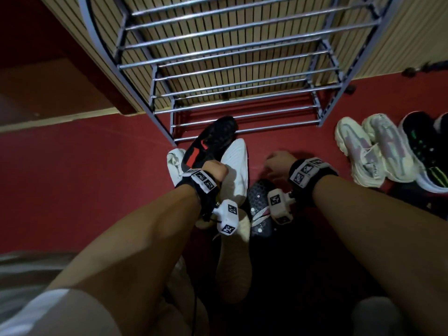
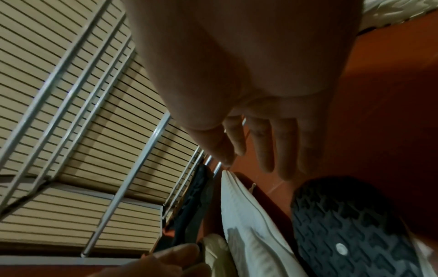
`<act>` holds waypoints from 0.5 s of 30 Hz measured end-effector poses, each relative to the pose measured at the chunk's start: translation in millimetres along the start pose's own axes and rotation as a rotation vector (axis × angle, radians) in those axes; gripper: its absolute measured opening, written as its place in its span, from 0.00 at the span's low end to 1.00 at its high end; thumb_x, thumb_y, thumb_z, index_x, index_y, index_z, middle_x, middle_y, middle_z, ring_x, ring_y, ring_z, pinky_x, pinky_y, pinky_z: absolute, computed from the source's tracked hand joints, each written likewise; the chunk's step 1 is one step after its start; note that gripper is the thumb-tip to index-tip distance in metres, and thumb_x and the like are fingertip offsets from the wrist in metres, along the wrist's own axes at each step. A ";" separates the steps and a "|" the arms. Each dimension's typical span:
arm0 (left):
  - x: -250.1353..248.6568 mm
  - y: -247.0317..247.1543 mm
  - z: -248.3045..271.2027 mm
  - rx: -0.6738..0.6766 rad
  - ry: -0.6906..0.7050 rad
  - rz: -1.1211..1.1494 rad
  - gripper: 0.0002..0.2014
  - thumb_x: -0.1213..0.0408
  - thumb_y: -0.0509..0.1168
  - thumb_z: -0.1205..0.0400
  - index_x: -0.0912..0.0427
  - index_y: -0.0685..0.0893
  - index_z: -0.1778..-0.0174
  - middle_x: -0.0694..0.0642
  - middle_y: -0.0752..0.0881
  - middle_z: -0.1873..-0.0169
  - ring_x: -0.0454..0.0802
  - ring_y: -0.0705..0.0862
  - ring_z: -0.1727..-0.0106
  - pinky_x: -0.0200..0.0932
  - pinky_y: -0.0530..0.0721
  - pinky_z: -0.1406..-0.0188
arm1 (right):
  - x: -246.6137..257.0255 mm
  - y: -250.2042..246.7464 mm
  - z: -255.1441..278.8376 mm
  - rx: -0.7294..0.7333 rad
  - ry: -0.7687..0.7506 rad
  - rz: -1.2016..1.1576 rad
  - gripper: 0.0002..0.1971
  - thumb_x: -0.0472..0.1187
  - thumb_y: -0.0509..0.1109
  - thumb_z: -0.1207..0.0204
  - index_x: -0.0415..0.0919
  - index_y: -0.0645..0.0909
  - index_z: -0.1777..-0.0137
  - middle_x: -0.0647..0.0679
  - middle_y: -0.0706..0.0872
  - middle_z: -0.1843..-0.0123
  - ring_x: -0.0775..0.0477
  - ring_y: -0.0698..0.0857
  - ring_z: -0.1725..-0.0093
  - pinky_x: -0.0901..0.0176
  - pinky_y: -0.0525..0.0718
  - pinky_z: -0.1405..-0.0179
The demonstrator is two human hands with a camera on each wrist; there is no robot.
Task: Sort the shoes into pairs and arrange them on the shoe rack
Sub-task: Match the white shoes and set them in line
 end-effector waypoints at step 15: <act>73.1 -8.0 2.6 -0.153 -0.207 0.286 0.12 0.70 0.64 0.21 0.50 0.78 0.67 0.51 0.80 0.68 0.56 0.80 0.58 0.48 0.81 0.53 | -4.2 77.1 -53.3 0.150 -0.076 0.140 0.19 0.47 0.77 0.35 0.33 0.83 0.51 0.42 0.88 0.57 0.38 0.87 0.54 0.49 0.86 0.56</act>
Point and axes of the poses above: each hand's wrist, its own z-axis away from the middle knuckle, its own y-axis out of the palm, x = y × z, the point moved 10 cm from there along -z, towards the middle knuckle
